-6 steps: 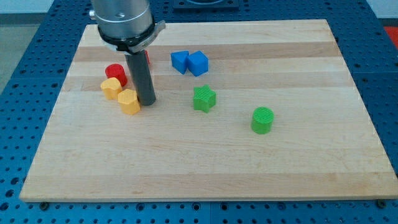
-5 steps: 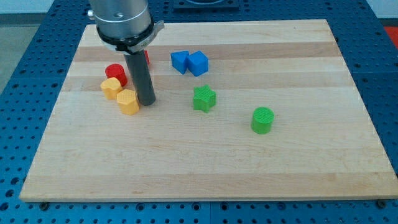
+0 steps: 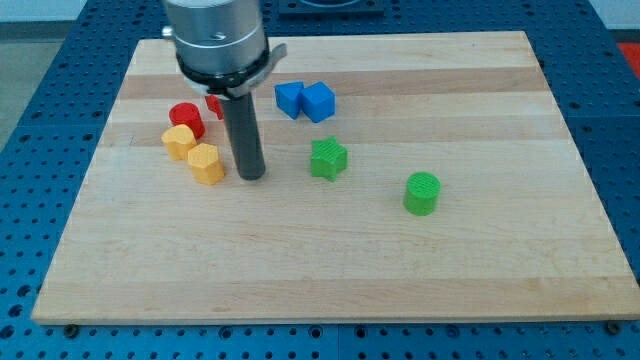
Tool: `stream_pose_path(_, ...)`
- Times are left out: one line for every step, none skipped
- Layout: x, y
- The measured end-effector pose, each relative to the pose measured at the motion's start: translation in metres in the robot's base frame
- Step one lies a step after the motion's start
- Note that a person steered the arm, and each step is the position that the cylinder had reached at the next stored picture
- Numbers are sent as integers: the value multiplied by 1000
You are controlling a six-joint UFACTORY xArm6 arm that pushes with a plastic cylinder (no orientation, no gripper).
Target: Push the yellow hexagon below the yellow heart
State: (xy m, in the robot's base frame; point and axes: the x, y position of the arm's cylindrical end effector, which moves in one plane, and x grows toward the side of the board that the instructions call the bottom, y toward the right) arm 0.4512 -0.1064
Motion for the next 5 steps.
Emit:
stream_pose_path(3,-17)
stream_pose_path(3,-34)
stream_pose_path(3,-42)
stream_pose_path(3,-35)
stream_pose_path(-10,3)
